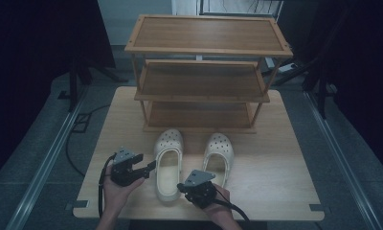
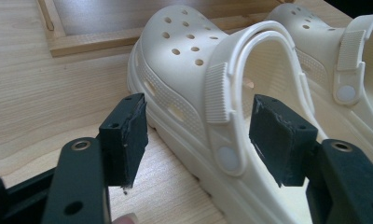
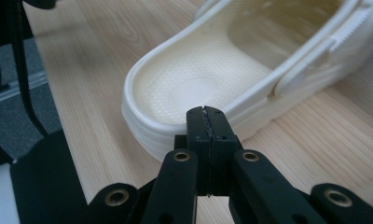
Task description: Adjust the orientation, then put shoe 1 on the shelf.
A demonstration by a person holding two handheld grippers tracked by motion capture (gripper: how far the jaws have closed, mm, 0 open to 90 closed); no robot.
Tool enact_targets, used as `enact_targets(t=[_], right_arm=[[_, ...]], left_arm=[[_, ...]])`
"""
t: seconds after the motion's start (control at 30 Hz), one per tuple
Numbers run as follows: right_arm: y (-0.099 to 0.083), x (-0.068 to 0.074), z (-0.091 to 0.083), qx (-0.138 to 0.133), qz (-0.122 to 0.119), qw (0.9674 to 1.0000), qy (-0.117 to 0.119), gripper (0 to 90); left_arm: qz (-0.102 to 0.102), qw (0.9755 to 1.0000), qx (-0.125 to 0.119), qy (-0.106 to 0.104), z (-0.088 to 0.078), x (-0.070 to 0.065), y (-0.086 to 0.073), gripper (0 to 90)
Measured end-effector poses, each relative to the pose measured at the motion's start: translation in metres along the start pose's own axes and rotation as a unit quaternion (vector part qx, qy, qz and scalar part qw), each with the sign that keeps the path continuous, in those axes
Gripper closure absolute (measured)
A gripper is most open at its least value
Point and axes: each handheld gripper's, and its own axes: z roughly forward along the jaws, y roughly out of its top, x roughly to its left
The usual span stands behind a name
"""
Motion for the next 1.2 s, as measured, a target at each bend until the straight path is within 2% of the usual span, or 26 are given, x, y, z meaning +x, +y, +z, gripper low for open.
enact_targets(t=[0.13, 0.2, 0.27, 0.37, 0.57, 0.7, 0.83, 1.0, 1.2], right_arm=[[0.006, 0.007, 0.009, -0.003, -0.007, 0.9999, 0.009, 90.0], [0.009, 0.011, 0.013, -0.003, -0.022, 0.9997, 0.006, 90.0], [0.009, 0.012, 0.013, -0.002, -0.026, 0.9996, 0.006, 90.0], [0.008, 0.008, 0.01, -0.007, -0.018, 0.9997, 0.013, 90.0], [0.005, -0.001, -0.009, -0.026, -0.01, 0.9996, -0.001, 83.4], [-0.004, -0.014, -0.021, -0.028, 0.014, 0.9995, -0.004, 78.3], [-0.011, -0.022, -0.03, -0.029, 0.029, 0.9991, -0.013, 74.7], [-0.016, -0.029, -0.035, -0.03, 0.038, 0.9987, -0.018, 72.2], [-0.016, -0.032, -0.038, -0.031, 0.042, 0.9985, -0.019, 70.9]], left_arm=[[0.0, 1.0, 0.003, 0.0, 0.002, 0.001, -0.001, 37.3], [0.0, 1.0, 0.004, 0.0, 0.002, 0.001, -0.001, 37.4], [0.0, 1.0, 0.003, 0.0, 0.001, 0.001, -0.001, 37.3], [-0.002, 1.0, 0.002, 0.0, 0.0, 0.002, -0.001, 37.3], [-0.004, 1.0, -0.003, 0.002, -0.003, 0.003, 0.0, 37.3], [-0.004, 1.0, -0.003, 0.002, -0.004, 0.003, 0.0, 37.4], [-0.003, 1.0, -0.003, 0.003, -0.003, 0.001, 0.001, 37.2], [-0.005, 0.9999, 0.008, 0.006, 0.006, 0.0, -0.002, 38.4], [0.002, 0.9995, 0.021, 0.023, 0.022, -0.006, -0.001, 42.4]])
